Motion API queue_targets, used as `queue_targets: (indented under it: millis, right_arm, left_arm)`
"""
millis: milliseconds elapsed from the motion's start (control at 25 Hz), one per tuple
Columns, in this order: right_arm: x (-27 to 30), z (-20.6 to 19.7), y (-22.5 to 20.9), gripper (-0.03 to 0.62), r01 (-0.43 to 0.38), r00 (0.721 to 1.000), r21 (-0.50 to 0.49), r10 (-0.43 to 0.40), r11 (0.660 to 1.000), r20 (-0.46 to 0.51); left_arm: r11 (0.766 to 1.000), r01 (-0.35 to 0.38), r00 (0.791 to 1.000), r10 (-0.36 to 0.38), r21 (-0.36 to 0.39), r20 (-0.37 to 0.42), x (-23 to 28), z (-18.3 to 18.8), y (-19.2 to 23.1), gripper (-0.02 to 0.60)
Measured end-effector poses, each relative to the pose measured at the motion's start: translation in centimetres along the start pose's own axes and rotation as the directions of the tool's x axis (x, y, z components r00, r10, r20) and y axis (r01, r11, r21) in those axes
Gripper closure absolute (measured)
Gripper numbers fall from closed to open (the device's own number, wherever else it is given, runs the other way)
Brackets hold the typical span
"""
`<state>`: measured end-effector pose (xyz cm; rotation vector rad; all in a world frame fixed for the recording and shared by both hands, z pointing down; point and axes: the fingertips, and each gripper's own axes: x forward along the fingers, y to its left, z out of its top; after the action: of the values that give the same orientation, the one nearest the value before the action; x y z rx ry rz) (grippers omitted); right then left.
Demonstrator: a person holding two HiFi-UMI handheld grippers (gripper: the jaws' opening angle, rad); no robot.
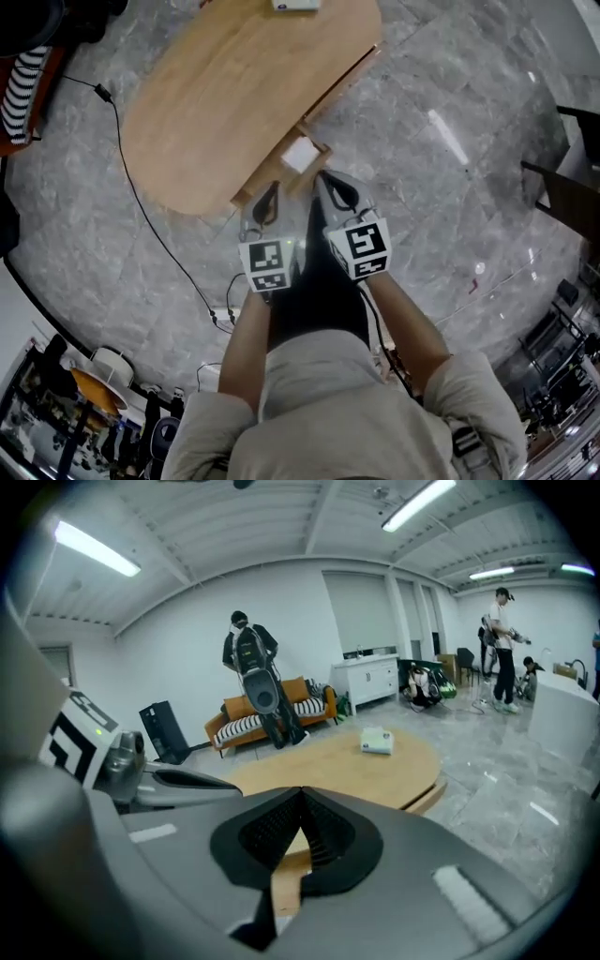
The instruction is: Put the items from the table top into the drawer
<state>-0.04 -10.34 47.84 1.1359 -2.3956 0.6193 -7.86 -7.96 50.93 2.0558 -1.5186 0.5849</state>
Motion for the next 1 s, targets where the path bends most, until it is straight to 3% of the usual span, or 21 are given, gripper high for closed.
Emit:
queue_targets:
  millis: [120, 240, 520, 760, 1000]
  right_arm:
    - [-2.1, 3.8, 4.5, 0.586, -0.028, 0.998, -0.074, 0.032, 0.997, 0.060]
    - [-4.2, 7.2, 7.7, 0.586, -0.016, 0.990, -0.088, 0.028, 0.996, 0.136]
    - [-9.3, 12.3, 14.4, 0.586, 0.044, 0.964, -0.126, -0.009, 0.991, 0.266]
    - [-14.6, 12.4, 18.4, 0.586, 0.121, 0.942, -0.128, -0.073, 0.984, 0.328]
    - [-19.7, 13.2, 18.6, 0.586, 0.172, 0.926, -0.174, -0.100, 0.970, 0.363]
  left_arm:
    - [1.000, -0.009, 0.998, 0.008, 0.019, 0.065, -4.9, 3.2, 0.3, 0.561]
    - [0.999, -0.024, 0.991, 0.018, 0.045, 0.130, -9.3, 6.0, 0.8, 0.561]
    - [0.998, -0.033, 0.953, 0.016, 0.051, 0.303, -18.8, 12.0, 2.3, 0.561]
    - [0.997, 0.021, 0.933, -0.046, 0.074, 0.356, -24.5, 12.0, 0.7, 0.561]
    - [0.991, 0.063, 0.919, -0.102, 0.114, 0.381, -26.6, 12.1, -2.9, 0.561]
